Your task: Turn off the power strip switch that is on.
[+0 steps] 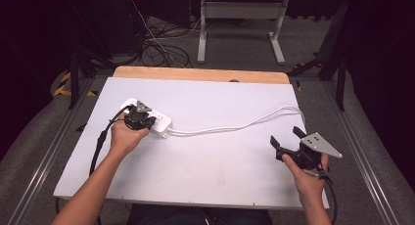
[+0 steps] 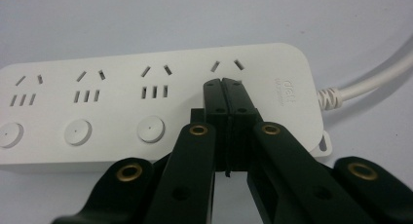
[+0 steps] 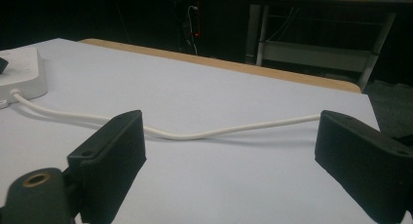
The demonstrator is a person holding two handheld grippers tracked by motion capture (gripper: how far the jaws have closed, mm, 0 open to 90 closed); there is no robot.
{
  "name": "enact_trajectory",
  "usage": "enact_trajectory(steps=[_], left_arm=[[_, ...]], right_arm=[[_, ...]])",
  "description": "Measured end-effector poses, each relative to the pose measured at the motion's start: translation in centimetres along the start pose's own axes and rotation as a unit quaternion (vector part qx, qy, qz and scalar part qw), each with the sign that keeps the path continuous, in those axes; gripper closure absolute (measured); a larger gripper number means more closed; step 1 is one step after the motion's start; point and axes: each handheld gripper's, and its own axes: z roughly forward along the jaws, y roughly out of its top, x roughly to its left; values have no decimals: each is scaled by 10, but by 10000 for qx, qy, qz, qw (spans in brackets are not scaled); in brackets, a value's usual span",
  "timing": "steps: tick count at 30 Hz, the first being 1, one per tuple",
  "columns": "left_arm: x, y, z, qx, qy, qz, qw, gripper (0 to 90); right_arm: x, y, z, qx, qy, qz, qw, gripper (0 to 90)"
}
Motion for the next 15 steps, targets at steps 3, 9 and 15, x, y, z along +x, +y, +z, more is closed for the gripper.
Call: enact_trajectory(steps=[3,9,15], left_arm=[[1,-1,0,-50,32,48,10000,900],[7,-2,-4,-187,58,-93,9998,900],[15,-3,-17,-848,115,-270,9960,900]], right_arm=[[0,0,0,-1,1,1,10000,118],[-1,0,0,-21,-1,9,10000,120],[-1,0,-1,-19,5,10,10000,121]])
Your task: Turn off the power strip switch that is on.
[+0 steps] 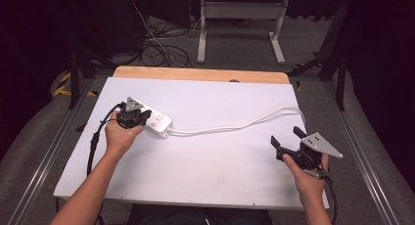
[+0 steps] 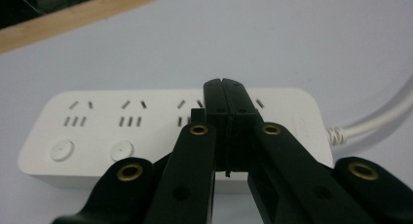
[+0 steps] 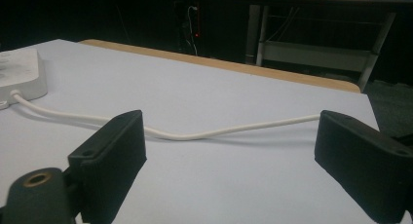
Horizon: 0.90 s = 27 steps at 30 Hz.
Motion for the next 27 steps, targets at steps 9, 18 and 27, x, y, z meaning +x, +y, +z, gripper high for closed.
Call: enact_trajectory(steps=[9,18,27], left_arm=[[23,-13,-27,-1397,598,-637,9863,900],[30,-23,-55,-2518,1254,-1020,9542,900],[25,-45,-77,-3034,1397,-1252,9342,900]], right_arm=[[0,0,-1,-3,-14,39,10000,121],[0,0,-1,-10,-11,29,10000,121],[0,1,1,-27,6,21,10000,122]])
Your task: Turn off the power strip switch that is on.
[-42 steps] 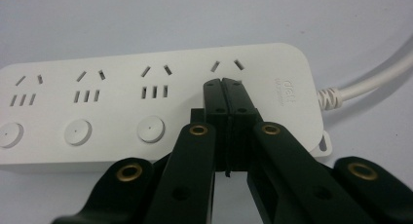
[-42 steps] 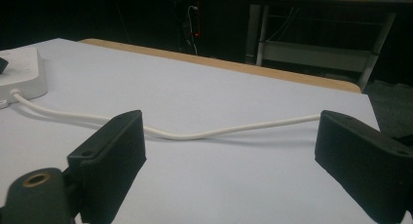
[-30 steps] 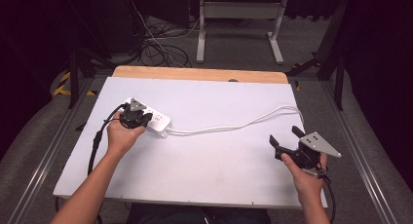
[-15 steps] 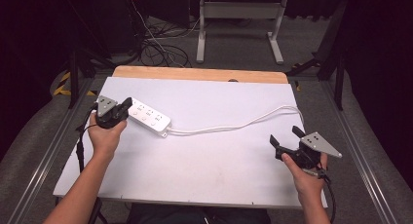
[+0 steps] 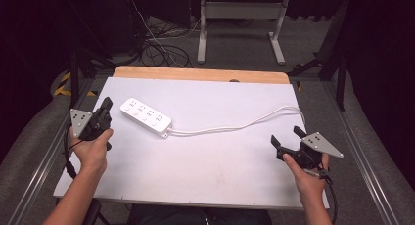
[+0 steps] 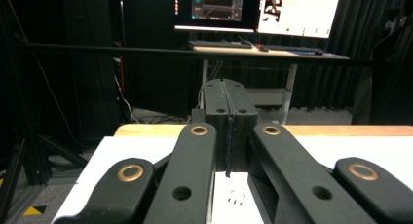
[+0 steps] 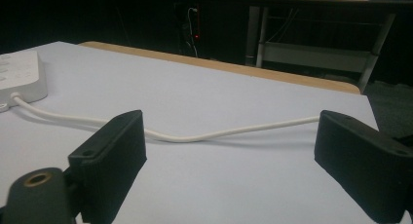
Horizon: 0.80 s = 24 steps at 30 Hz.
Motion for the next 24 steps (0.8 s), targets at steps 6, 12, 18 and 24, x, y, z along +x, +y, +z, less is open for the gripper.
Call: enact_trajectory(steps=[6,12,18,24], left_arm=[[0,0,-6,-76,-3,-21,10000,900],[3,0,-11,-85,50,-48,9999,900],[-2,-3,-7,26,-58,121,9999,900],[-5,-4,0,383,-123,42,9992,541]], right_arm=[[0,0,0,10,-4,12,10000,122],[0,1,1,-4,10,6,10000,122],[1,1,2,-18,18,14,10000,122],[0,1,0,-20,12,22,10000,122]])
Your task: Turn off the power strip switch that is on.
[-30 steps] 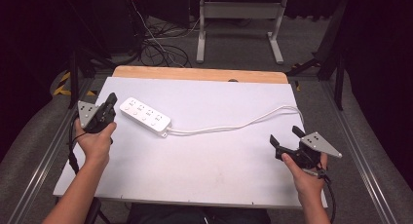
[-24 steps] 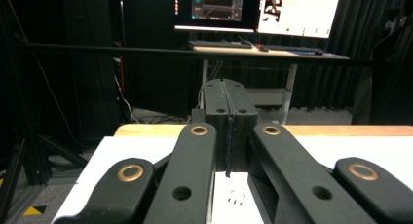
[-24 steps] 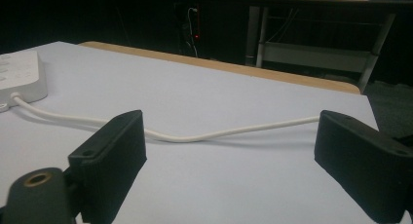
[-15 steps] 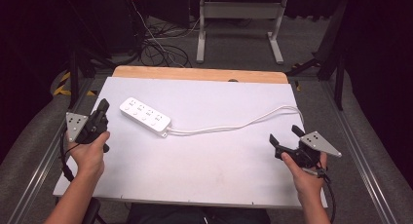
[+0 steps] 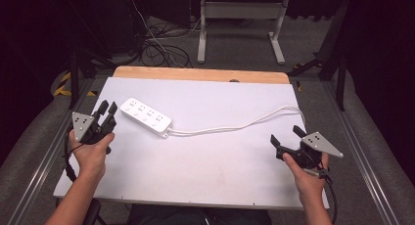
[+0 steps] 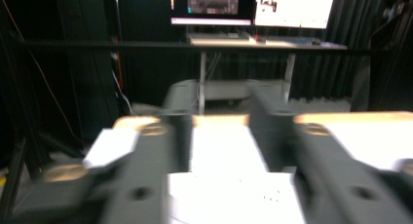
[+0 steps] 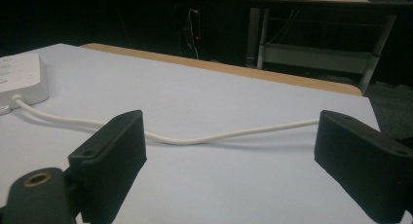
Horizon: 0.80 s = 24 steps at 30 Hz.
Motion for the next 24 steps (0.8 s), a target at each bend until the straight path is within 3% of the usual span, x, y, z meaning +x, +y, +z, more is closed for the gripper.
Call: enact_trajectory(steps=[1,2,3,4,6,9,15,24], left_arm=[[0,0,0,0,0,0,10000,436],[-2,-2,7,346,-201,-241,9989,344],[-2,-2,7,346,-201,-241,9989,286],[-4,-6,11,540,-380,-219,9976,248],[-6,-7,12,541,-403,-145,9976,158],[-7,-6,11,437,-456,-20,9980,125],[-7,-5,11,399,-467,37,9981,88],[-7,-4,9,268,-325,67,9991,18]], right_arm=[[0,0,0,2,-1,-6,10000,122],[0,0,0,2,-2,-4,10000,122],[0,0,0,4,-3,-3,10000,122],[0,0,0,12,-3,0,10000,122],[0,0,0,10,4,0,10000,122],[0,0,0,10,2,-4,10000,122],[0,0,0,4,7,-6,10000,122],[0,0,0,-11,3,-2,10000,117]])
